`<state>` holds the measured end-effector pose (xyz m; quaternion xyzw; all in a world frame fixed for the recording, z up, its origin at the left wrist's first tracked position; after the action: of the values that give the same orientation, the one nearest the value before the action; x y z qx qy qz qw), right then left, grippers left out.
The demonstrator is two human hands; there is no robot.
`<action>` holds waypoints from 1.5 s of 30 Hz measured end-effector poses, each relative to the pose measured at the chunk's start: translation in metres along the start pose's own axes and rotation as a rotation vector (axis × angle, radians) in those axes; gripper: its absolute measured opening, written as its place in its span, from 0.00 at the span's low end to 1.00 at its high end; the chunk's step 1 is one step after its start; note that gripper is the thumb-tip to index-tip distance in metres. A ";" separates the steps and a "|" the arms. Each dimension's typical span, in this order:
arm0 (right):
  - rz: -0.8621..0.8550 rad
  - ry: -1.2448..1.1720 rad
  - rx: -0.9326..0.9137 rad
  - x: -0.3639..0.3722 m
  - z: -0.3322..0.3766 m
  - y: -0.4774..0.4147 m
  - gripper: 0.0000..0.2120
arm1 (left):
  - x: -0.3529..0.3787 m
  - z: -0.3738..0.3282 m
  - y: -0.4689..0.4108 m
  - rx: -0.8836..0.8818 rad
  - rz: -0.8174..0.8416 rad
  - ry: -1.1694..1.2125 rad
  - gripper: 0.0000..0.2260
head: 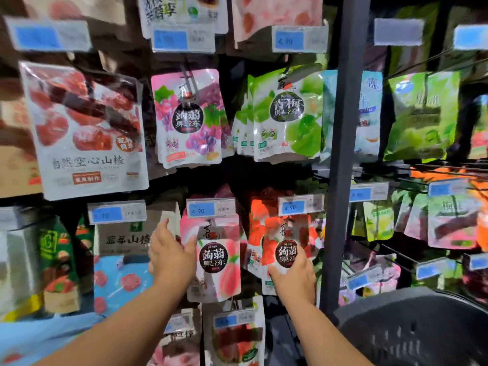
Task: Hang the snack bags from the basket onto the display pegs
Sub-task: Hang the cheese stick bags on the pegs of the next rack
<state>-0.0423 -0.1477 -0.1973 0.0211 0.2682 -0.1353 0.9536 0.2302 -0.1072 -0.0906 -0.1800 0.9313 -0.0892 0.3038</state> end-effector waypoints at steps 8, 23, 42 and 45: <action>-0.457 -0.177 -0.633 -0.076 0.114 0.057 0.14 | -0.045 -0.083 -0.018 0.195 -0.063 -0.054 0.27; -0.372 0.135 -0.497 -0.172 0.252 -0.004 0.31 | 0.018 -0.244 -0.073 0.317 0.464 0.309 0.29; -0.148 0.202 -0.799 -0.075 0.322 0.037 0.28 | -0.105 -0.165 -0.102 0.260 -0.178 0.203 0.24; -0.026 0.057 -0.739 -0.043 0.341 0.020 0.31 | -0.110 -0.149 -0.129 0.263 -0.097 0.255 0.28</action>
<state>0.1000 -0.1567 0.1160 -0.3245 0.3257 -0.0409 0.8871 0.2603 -0.1746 0.1228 -0.1708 0.9327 -0.2469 0.1997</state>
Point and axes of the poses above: each hand's wrist, its own y-axis away from the middle knuckle, its own x-axis out of the palm, z = x × y, the point moved 6 cm from there along -y, towards the middle knuckle, and after that the axes turned 14 degrees about z, right-handed, at the moved point
